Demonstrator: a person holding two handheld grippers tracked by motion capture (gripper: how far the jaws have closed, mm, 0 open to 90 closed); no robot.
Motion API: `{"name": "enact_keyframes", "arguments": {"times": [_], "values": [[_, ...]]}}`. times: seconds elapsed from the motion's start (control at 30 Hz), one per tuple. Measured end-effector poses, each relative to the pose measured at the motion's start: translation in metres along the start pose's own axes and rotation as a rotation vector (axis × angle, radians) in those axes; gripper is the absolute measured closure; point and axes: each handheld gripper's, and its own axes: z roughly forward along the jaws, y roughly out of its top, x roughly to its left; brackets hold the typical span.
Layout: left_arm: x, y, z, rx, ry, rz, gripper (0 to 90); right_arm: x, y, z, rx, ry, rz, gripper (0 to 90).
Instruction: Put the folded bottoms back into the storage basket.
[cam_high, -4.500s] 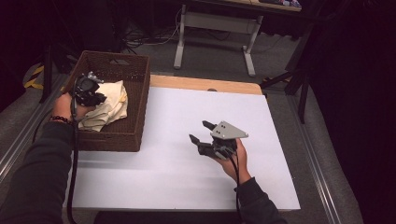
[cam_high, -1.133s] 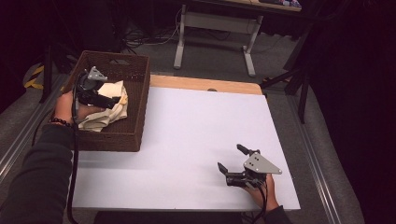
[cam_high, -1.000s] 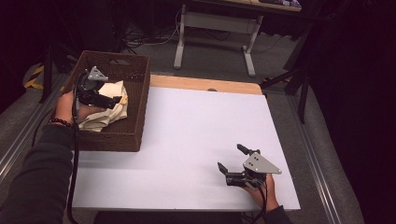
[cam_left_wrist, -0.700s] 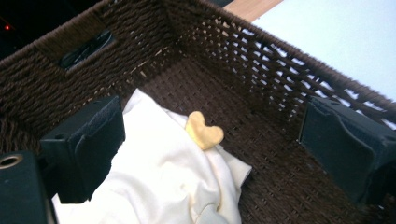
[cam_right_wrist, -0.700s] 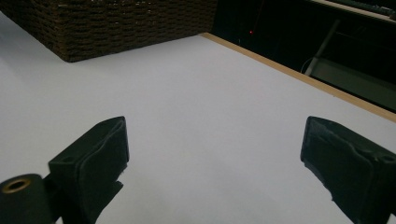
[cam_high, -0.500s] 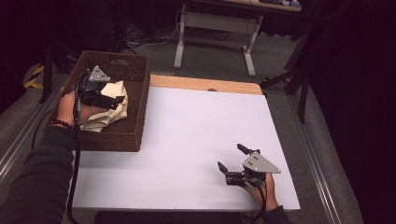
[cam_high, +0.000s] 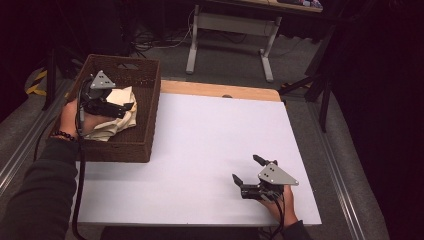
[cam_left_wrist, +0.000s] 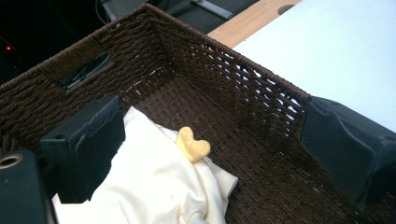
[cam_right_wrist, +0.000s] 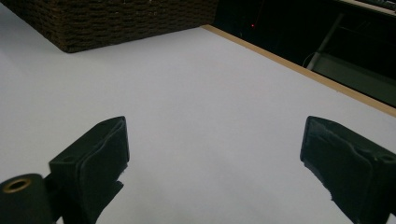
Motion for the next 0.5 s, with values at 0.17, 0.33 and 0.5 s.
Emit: {"name": "enact_keyframes", "arguments": {"times": [0.17, 0.33, 0.5], "values": [[0.000, -0.003, -0.004, -0.027, -0.006, -0.012, 8.0, 0.000, 0.000, 0.000, 0.000, 0.001, -0.001, 8.4], [-0.002, -0.007, -0.008, -0.050, -0.013, -0.018, 8.0, 0.000, 0.000, 0.000, 0.000, -0.004, 0.000, 8.5], [-0.006, -0.009, -0.012, -0.075, -0.027, -0.011, 7.7, 0.000, 0.000, 0.000, -0.007, -0.004, 0.005, 8.4]]}}
